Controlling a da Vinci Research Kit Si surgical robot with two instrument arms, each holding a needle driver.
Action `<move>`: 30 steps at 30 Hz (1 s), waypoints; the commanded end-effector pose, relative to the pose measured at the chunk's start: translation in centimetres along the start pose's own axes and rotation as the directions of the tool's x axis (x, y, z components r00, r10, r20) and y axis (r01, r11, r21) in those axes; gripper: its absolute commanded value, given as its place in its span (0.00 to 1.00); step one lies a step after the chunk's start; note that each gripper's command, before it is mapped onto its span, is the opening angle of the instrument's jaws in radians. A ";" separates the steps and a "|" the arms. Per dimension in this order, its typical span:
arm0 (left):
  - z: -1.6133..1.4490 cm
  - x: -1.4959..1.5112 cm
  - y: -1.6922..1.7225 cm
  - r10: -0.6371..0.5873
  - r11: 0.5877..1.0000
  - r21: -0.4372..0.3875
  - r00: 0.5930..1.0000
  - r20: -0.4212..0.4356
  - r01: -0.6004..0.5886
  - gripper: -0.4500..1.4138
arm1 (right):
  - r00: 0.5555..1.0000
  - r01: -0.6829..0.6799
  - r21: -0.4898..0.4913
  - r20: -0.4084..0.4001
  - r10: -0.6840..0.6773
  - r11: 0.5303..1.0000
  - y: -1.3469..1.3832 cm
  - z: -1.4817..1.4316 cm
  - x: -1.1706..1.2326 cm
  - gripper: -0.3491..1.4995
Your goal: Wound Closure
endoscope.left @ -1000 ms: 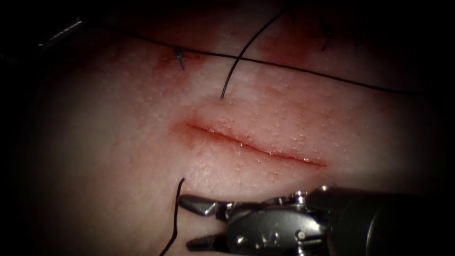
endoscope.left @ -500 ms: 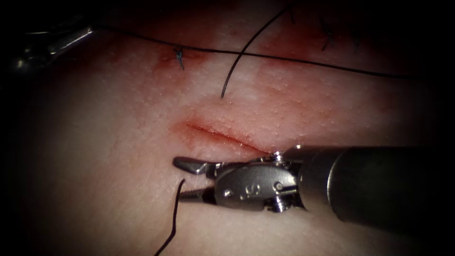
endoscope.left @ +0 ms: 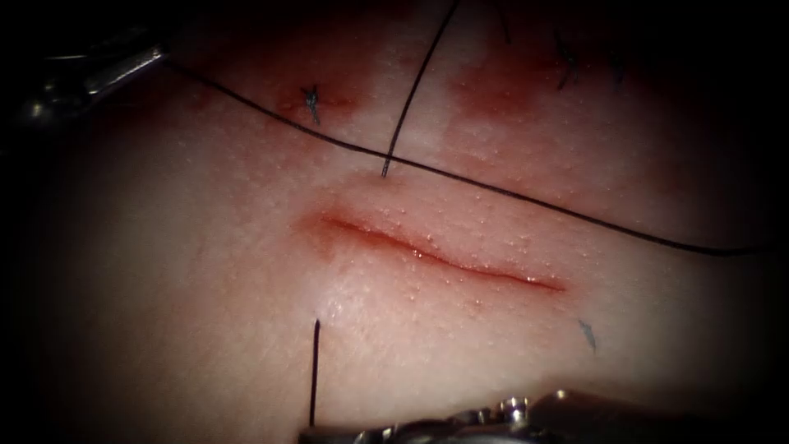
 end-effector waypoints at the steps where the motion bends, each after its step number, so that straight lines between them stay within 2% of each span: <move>1: 0.06 -0.05 0.03 0.000 1.000 0.000 1.000 -0.001 0.000 0.00 | 1.000 0.003 0.012 -0.009 -0.003 1.000 -0.16 0.06 0.08 0.00; 5: 0.07 -0.05 0.04 0.000 1.000 0.000 1.000 -0.001 0.000 0.00 | 1.000 -0.002 0.014 -0.008 0.002 1.000 -0.14 0.04 0.14 0.00; 6: 0.07 -0.05 0.04 0.000 1.000 0.001 1.000 0.000 0.000 0.00 | 1.000 -0.006 0.007 -0.014 0.006 1.000 -0.10 0.04 0.13 0.14; 7: 0.07 -0.05 0.04 0.000 1.000 -0.001 1.000 0.002 0.000 0.00 | 0.999 -0.017 -0.017 -0.034 0.016 1.000 0.01 0.05 0.10 0.62; 8: 0.07 -0.05 0.04 0.001 1.000 -0.001 1.000 0.002 -0.001 0.00 | 0.999 -0.024 -0.034 -0.049 0.023 0.999 0.09 0.05 0.07 0.79; 9: 0.07 -0.05 0.04 0.001 1.000 -0.001 1.000 0.002 -0.001 0.00 | 0.999 -0.024 -0.034 -0.049 0.023 0.999 0.09 0.05 0.07 0.79; 11: 0.07 -0.05 0.05 0.001 1.000 -0.001 1.000 0.002 -0.001 0.00 | 0.997 -0.033 -0.049 -0.068 0.029 0.998 0.22 0.05 0.00 0.87; 12: 0.07 -0.05 0.04 0.001 1.000 -0.001 1.000 0.002 -0.001 0.00 | 0.996 -0.028 -0.057 -0.080 0.024 0.998 0.38 0.05 -0.10 0.89; 15: 0.07 -0.05 0.05 0.001 1.000 -0.001 1.000 0.002 -0.001 0.00 | 0.997 -0.017 -0.071 -0.072 0.012 0.997 0.54 0.07 -0.21 0.92; 21: 0.07 -0.05 0.05 0.001 1.000 -0.001 1.000 0.002 -0.001 0.00 | 0.999 0.002 -0.115 -0.053 -0.008 0.993 0.89 0.31 -0.59 0.99; 26: 0.07 -0.05 0.05 0.001 1.000 -0.003 1.000 0.004 -0.001 0.00 | 0.999 0.001 -0.129 -0.043 -0.006 0.992 1.03 0.45 -0.71 0.99; 30: 0.08 -0.05 0.05 0.001 1.000 -0.003 1.000 0.004 -0.001 0.00 | 1.000 -0.001 -0.149 -0.027 -0.004 0.989 1.14 0.63 -0.78 0.95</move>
